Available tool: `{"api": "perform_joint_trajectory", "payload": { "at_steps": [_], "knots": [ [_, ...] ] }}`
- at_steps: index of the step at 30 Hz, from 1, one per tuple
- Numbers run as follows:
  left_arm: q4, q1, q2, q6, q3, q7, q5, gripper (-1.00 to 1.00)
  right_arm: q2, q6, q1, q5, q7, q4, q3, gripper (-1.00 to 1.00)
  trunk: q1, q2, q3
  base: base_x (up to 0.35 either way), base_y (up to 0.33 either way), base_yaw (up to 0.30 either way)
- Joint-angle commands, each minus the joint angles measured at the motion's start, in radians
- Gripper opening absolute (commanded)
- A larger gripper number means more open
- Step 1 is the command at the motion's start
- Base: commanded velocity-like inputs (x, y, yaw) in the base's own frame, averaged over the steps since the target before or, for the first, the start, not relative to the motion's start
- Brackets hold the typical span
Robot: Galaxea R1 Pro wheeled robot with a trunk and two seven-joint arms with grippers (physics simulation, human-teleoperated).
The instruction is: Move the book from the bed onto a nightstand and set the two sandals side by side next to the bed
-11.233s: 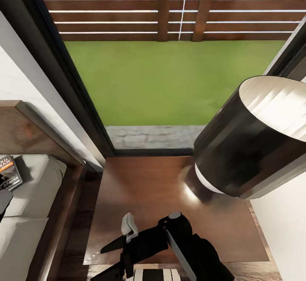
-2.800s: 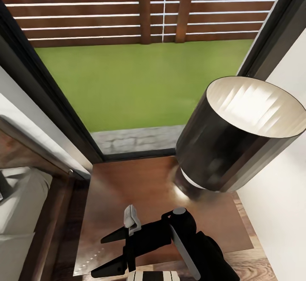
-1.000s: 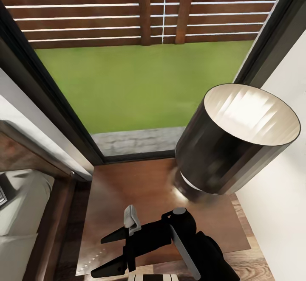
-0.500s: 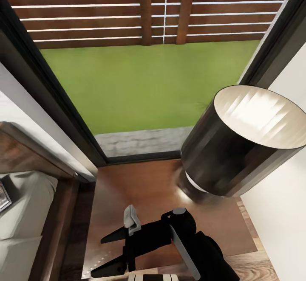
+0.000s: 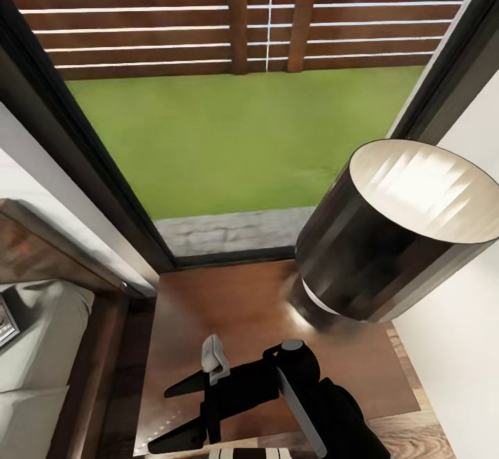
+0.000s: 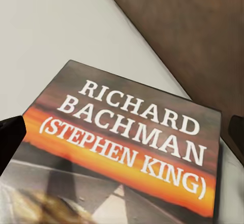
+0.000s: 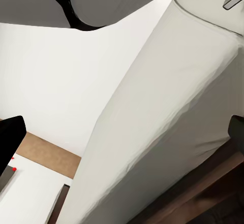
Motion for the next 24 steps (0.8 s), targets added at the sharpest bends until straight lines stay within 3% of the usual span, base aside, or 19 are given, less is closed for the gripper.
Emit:
{"api": "perform_joint_trajectory", "payload": {
  "at_steps": [1, 14, 24],
  "knots": [
    [0.0, 0.0, 0.0, -0.006, -0.002, 0.002, 0.011, 1.0, 0.0, 0.007, -0.001, -0.005, -0.001, 0.0, 0.0, 1.0, 0.0, 0.0, -0.001, 0.0, 0.0, 0.0],
    [0.0, 0.0, 0.0, -0.007, -0.002, 0.002, 0.009, 1.0, 0.0, 0.007, -0.001, -0.005, -0.001, 0.0, 0.0, 1.0, 0.0, 0.0, -0.001, 0.0, 0.0, 0.005],
    [0.0, 0.0, 0.0, -0.007, -0.002, 0.001, 0.009, 1.0, 0.0, 0.007, -0.001, -0.005, -0.001, 0.0, 0.0, 1.0, 0.0, 0.0, -0.001, 0.0, 0.0, 0.121]
  ]
}}
